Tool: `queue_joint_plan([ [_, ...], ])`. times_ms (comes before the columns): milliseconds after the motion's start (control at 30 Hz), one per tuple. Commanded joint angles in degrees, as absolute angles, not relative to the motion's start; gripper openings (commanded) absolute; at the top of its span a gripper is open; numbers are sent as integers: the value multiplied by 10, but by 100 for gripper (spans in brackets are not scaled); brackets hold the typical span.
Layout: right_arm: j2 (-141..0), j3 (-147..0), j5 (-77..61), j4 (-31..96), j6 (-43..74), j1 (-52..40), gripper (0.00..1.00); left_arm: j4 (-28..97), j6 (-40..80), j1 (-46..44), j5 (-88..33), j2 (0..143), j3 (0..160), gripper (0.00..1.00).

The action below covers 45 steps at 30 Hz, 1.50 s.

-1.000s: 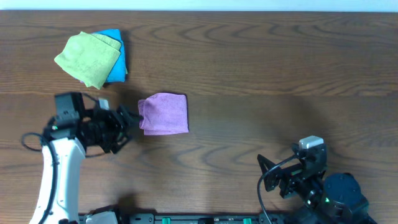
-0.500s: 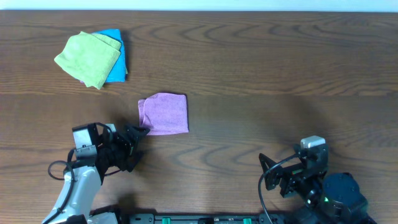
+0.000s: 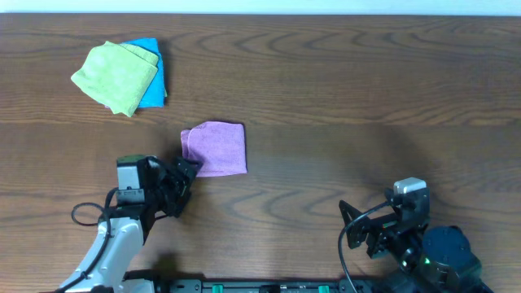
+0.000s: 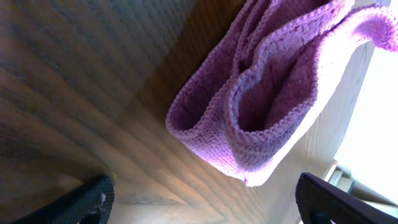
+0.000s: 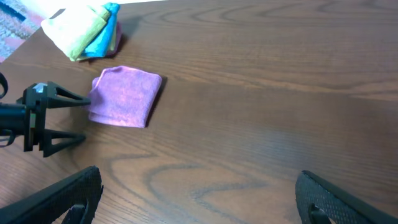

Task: Fold the cloth
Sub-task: 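Grasp the folded purple cloth's left edge with the left gripper, then carry the purple cloth to the green and blue cloth pile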

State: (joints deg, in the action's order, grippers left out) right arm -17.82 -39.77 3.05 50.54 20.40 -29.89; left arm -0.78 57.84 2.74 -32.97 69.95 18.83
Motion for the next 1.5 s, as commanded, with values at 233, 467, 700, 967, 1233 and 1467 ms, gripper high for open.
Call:
queue_joint_plan([
  [233, -175, -396, 37, 507, 212, -295, 99, -80, 627, -5, -269, 772, 187, 95],
  [467, -175, -396, 37, 507, 212, -295, 99, -180, 663, -41, -264, 860, 187, 98],
  [700, -175, -396, 36, 507, 212, -295, 99, -228, 666, -71, -227, 929, 187, 63],
  [967, -175, -396, 36, 507, 212, -295, 99, -282, 622, -75, -230, 967, 190, 15],
  [1233, -175, -396, 36, 507, 212, -295, 99, -196, 568, -75, -305, 926, 293, 6],
  [1467, -175, -396, 36, 507, 212, -295, 99, 156, 461, -72, -265, 894, 547, 6],
])
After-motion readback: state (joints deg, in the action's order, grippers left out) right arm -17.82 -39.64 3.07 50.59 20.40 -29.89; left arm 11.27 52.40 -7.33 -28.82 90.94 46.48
